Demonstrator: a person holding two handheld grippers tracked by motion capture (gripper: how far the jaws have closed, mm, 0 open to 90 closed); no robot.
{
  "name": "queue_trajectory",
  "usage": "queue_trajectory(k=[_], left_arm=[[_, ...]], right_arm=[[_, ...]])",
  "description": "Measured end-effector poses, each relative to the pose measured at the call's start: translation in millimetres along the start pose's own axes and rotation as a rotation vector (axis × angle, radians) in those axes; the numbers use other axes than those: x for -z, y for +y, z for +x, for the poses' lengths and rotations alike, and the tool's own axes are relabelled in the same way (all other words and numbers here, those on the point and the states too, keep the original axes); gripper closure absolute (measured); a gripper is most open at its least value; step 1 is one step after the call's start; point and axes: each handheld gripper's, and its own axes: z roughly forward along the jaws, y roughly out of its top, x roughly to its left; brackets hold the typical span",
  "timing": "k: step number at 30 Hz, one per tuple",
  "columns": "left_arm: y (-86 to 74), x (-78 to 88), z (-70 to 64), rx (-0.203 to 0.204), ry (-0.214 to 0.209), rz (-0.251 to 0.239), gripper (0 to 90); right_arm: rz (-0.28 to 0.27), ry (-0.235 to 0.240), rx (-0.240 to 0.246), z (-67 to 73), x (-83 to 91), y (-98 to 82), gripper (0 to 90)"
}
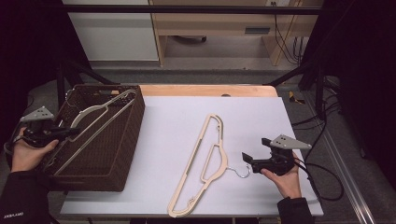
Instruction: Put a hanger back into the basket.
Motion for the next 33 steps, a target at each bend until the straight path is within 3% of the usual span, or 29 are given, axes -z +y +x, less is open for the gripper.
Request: queue_trajectory(k=[6,9,11,12,15,21,24,29,33], left_arm=[[-1.5,-26.7,-4.5,0.007,0.058,0.122,86.1],[-3.1,-31.5,-3.3,0.008,0.12,0.191,84.9],[-5.0,-30.2,-0.3,0.03,0.152,0.2,79.4],[-6.6,-28.4,1.9,0.059,0.168,0.185,78.9],[-10.3,-20.9,7.2,0.096,0.192,0.177,77.6],[-17.4,-8.2,8.4,0.132,0.226,0.142,75.9],[-19.4,-1.3,7.8,0.129,0.229,0.132,74.9],[-19.2,10.0,-2.0,0.141,0.214,0.039,69.2],[-14.5,15.0,-19.8,0.126,0.19,-0.043,58.8]], right_arm=[[0.001,0.007,0.002,0.8,-1.5,-0.5,4.3],[0.0,0.001,0.001,0.7,-0.8,-0.3,4.3],[0.002,0.002,0.0,0.8,-0.7,-0.3,4.3],[0.003,0.003,0.001,0.8,-0.8,-0.3,4.3],[0.005,0.004,0.006,0.6,-0.7,-0.5,4.3],[0.003,-0.002,0.002,0.8,-0.3,-0.4,4.2],[0.004,-0.001,0.006,0.6,0.0,-0.5,4.2],[0.002,-0.006,0.003,0.5,1.1,-0.3,4.2],[-0.005,-0.007,0.004,-0.2,2.6,0.0,4.2]])
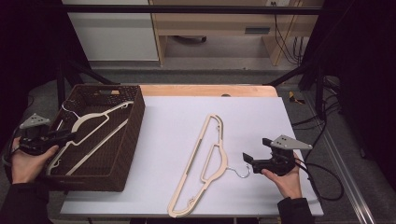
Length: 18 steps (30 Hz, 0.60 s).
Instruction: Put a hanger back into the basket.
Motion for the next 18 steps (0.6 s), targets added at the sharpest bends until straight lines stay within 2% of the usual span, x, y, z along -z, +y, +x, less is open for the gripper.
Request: queue_trajectory(k=[6,10,14,18], left_arm=[[9.8,6.5,-32.8,-0.036,-0.066,-0.113,43.1],[15.1,6.6,-54.9,-0.058,-0.097,-0.168,35.2],[18.9,5.5,-77.3,-0.077,-0.137,-0.2,27.2],[19.3,0.8,-99.8,-0.079,-0.185,-0.226,18.7]], right_arm=[[-0.009,-0.002,0.001,-0.6,1.9,0.5,4.3],[-0.013,-0.004,0.001,-1.2,4.4,0.9,4.3],[-0.019,-0.006,0.003,-1.9,6.5,1.3,4.4],[-0.021,-0.009,0.004,-1.9,7.1,1.3,4.4]])
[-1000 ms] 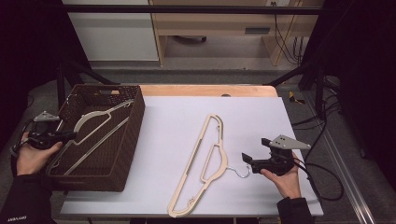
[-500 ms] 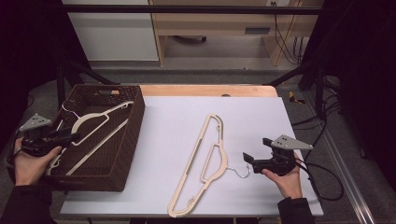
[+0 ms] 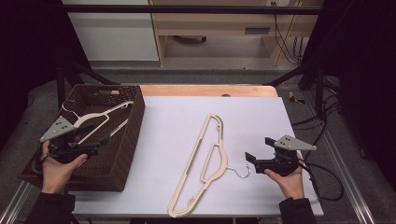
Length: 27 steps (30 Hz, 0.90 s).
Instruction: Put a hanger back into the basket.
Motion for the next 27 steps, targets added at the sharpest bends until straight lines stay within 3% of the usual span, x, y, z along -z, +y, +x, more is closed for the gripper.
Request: queue_trajectory(k=[4,10,16,27], left_arm=[[1.1,-7.8,-21.3,-0.023,-0.036,-0.012,11.5],[-4.7,-18.3,-49.4,-0.049,-0.076,-0.023,9.3],[-12.6,-29.2,-63.3,-0.036,-0.104,-0.022,9.4],[-18.2,-35.9,-84.5,-0.069,-0.142,-0.008,9.3]], right_arm=[[0.002,0.001,0.005,0.2,0.8,0.0,4.4],[-0.004,0.003,0.01,0.3,0.5,-0.3,4.6],[0.012,0.013,0.025,3.9,-1.3,-3.1,5.3],[0.071,0.034,0.029,11.9,-8.7,-13.1,7.8]])
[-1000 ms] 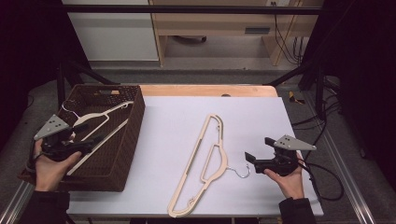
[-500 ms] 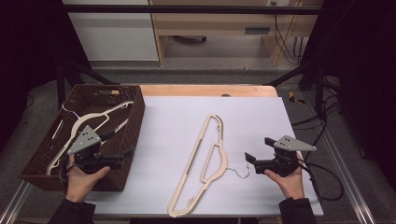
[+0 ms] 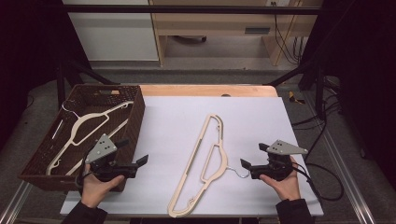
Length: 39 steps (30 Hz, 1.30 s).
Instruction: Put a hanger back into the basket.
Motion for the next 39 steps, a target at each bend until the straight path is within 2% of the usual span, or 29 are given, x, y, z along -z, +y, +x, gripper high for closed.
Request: queue_trajectory(k=[7,10,16,22,23,28,34,39], left_arm=[[-6.5,-11.1,-9.7,-0.013,-0.036,0.015,8.9],[-8.7,-15.6,-13.1,-0.012,-0.045,0.027,8.6],[-10.7,-22.5,-19.7,-0.02,-0.063,0.045,8.3],[-14.3,-29.0,-22.7,-0.016,-0.072,0.069,8.2],[-14.6,-29.8,-23.2,-0.018,-0.074,0.07,8.2],[-17.2,-34.5,-24.9,-0.021,-0.084,0.09,8.2],[-18.7,-37.6,-26.7,-0.026,-0.091,0.104,8.3],[-19.5,-38.4,-26.2,-0.022,-0.09,0.109,8.7]], right_arm=[[0.046,-0.006,0.015,3.2,-12.0,-11.6,12.2],[0.084,-0.003,0.042,6.2,-17.7,-16.2,16.2],[0.131,0.021,0.062,9.8,-31.0,-22.2,29.6],[0.211,0.041,0.078,11.0,-50.4,-30.9,40.8],[0.218,0.044,0.094,10.4,-53.4,-32.4,42.4],[0.26,0.063,0.076,10.9,-62.9,-36.2,53.1],[0.294,0.078,0.093,9.4,-69.8,-39.2,65.2],[0.288,0.083,0.121,8.1,-70.2,-40.0,74.9]])
